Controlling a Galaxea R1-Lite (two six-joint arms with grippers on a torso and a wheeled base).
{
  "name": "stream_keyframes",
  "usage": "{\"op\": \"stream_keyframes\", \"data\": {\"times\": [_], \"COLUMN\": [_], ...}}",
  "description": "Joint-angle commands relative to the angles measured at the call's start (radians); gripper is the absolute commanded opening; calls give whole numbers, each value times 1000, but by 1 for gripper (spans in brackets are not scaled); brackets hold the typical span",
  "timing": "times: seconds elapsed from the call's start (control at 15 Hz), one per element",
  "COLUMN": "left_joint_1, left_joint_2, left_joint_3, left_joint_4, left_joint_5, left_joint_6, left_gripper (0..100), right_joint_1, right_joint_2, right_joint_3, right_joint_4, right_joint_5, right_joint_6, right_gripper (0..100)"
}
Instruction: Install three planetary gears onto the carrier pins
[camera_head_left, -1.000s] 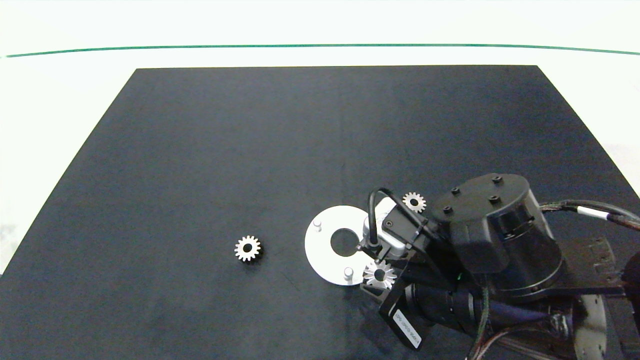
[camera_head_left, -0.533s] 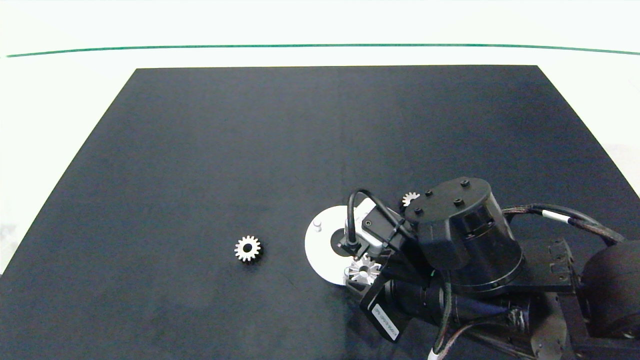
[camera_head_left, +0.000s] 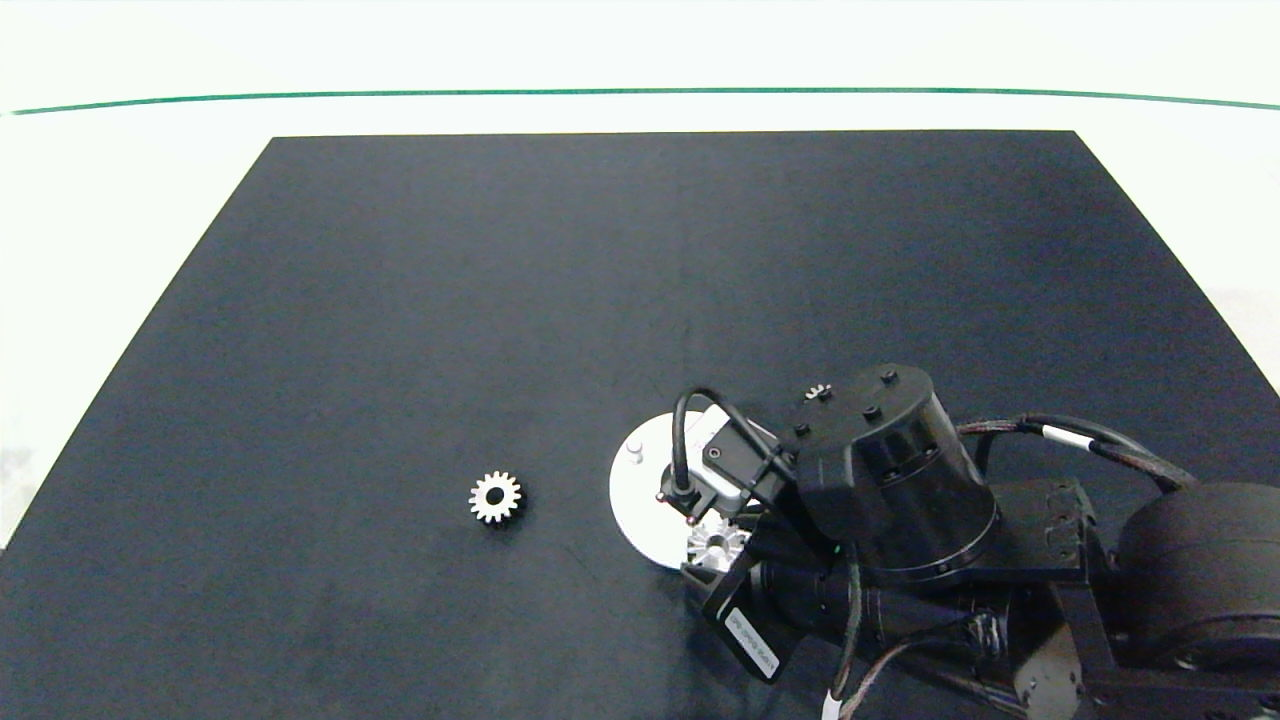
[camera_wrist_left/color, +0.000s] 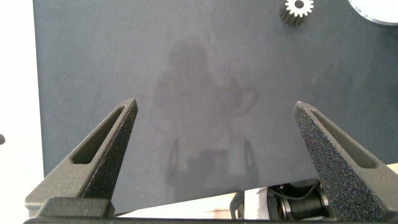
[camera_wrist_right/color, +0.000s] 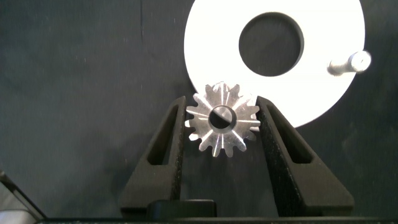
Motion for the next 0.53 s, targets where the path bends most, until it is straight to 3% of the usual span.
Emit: {"op": "stream_keyframes", "data": {"times": [0.07,0.53], "left_joint_1": [0,0], "left_joint_2": [2,2], "left_joint_3": [0,-2], "left_joint_4": [3,-11], "left_joint_5": [1,1], "left_joint_6": [0,0], "left_gripper": [100,100], "right_joint_1": [0,0], "right_joint_2": [13,42], "right_joint_3": [-17,-27], "right_joint_4": [-1,-2], "right_joint_5": [-1,-1], "right_joint_6": [-3,1], "right_gripper": [7,7]}}
